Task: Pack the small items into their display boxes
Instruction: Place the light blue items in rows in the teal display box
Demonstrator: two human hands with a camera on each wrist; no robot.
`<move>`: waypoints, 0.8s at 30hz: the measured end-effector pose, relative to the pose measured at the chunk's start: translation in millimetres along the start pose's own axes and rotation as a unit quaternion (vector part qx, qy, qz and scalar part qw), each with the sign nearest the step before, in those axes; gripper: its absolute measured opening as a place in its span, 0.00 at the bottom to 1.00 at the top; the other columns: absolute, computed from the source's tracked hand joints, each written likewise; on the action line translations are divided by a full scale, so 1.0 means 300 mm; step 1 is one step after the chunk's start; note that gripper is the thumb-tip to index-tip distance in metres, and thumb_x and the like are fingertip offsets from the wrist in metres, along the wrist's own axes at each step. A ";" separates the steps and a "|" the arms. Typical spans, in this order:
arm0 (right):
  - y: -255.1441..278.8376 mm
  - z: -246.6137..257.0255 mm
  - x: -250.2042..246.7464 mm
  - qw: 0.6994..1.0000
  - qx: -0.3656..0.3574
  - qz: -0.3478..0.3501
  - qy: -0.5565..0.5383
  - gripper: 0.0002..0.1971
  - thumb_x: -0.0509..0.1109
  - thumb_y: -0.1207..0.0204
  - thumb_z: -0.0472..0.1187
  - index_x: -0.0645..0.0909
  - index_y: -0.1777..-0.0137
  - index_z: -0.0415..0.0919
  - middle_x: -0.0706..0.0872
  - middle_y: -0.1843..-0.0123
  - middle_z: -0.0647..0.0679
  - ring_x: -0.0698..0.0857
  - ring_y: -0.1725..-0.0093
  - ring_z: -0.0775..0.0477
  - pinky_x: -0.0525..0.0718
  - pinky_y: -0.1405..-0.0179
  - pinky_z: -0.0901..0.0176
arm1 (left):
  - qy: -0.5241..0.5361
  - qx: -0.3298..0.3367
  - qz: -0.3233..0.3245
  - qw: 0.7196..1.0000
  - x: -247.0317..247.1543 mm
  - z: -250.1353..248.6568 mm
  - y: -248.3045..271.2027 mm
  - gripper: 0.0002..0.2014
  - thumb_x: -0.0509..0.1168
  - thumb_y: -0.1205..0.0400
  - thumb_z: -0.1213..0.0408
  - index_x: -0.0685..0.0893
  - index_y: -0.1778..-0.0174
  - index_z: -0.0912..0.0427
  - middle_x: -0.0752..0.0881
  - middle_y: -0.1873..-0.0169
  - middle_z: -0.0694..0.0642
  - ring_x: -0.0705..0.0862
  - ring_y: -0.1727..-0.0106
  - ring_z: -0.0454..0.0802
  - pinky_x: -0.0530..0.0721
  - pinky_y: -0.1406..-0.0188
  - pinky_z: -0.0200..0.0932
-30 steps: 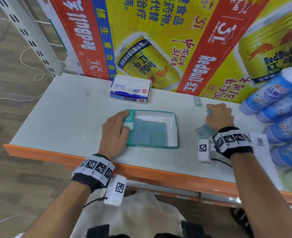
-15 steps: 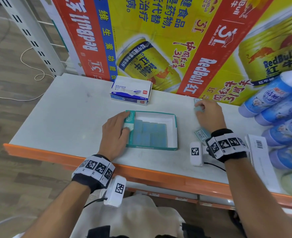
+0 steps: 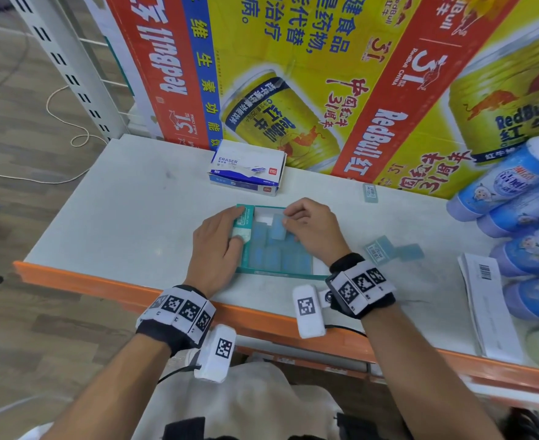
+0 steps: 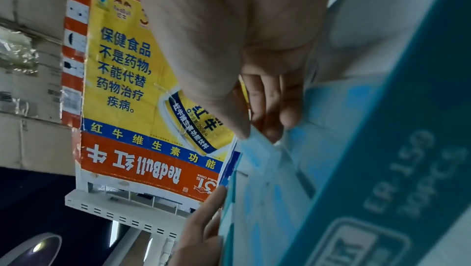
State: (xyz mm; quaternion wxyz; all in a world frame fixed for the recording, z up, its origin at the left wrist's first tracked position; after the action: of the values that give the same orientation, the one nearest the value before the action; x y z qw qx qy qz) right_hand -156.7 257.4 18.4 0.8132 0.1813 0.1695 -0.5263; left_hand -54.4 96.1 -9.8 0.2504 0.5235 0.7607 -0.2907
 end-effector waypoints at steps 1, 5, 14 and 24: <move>-0.001 -0.006 0.008 1.000 0.007 0.004 -0.007 0.04 0.73 0.27 0.33 0.83 0.53 0.36 0.82 0.64 0.54 0.82 0.62 0.51 0.83 0.60 0.63 | -0.001 0.000 0.000 1.000 0.001 0.000 0.000 0.25 0.52 0.23 0.62 0.72 0.28 0.54 0.76 0.29 0.52 0.70 0.33 0.47 0.59 0.35 0.38; -0.004 -0.009 0.023 1.000 0.002 0.012 0.003 0.04 0.73 0.27 0.34 0.83 0.53 0.36 0.83 0.64 0.52 0.80 0.67 0.59 0.78 0.68 0.78 | -0.003 -0.002 0.002 1.000 0.002 0.002 0.000 0.26 0.52 0.23 0.62 0.72 0.27 0.53 0.76 0.29 0.53 0.71 0.33 0.47 0.60 0.34 0.40; 0.003 -0.005 0.035 0.994 -0.029 0.027 0.102 0.03 0.72 0.26 0.36 0.83 0.55 0.39 0.82 0.57 0.48 0.78 0.67 0.59 0.77 0.58 0.71 | -0.002 -0.005 0.001 1.000 -0.001 -0.004 0.000 0.25 0.52 0.23 0.62 0.72 0.28 0.54 0.76 0.29 0.53 0.71 0.33 0.49 0.61 0.34 0.41; 0.002 0.002 0.027 0.989 -0.050 0.052 0.131 0.09 0.72 0.26 0.36 0.87 0.48 0.40 0.78 0.51 0.49 0.76 0.65 0.62 0.69 0.57 0.76 | -0.003 -0.003 0.005 1.000 -0.002 -0.005 0.001 0.25 0.52 0.23 0.62 0.72 0.28 0.54 0.76 0.29 0.53 0.72 0.33 0.50 0.61 0.34 0.41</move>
State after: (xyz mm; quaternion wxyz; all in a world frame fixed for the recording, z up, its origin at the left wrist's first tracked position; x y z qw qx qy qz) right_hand -152.8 250.9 15.1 0.8181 0.2168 0.2913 -0.4459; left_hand -54.1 96.7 -8.5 0.2557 0.5258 0.7582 -0.2887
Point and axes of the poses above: each hand's wrist, its own y-axis away from the middle knuckle, its own x-axis out of the palm, z = x × y, the point moved 5 cm from there along -y, towards the middle knuckle
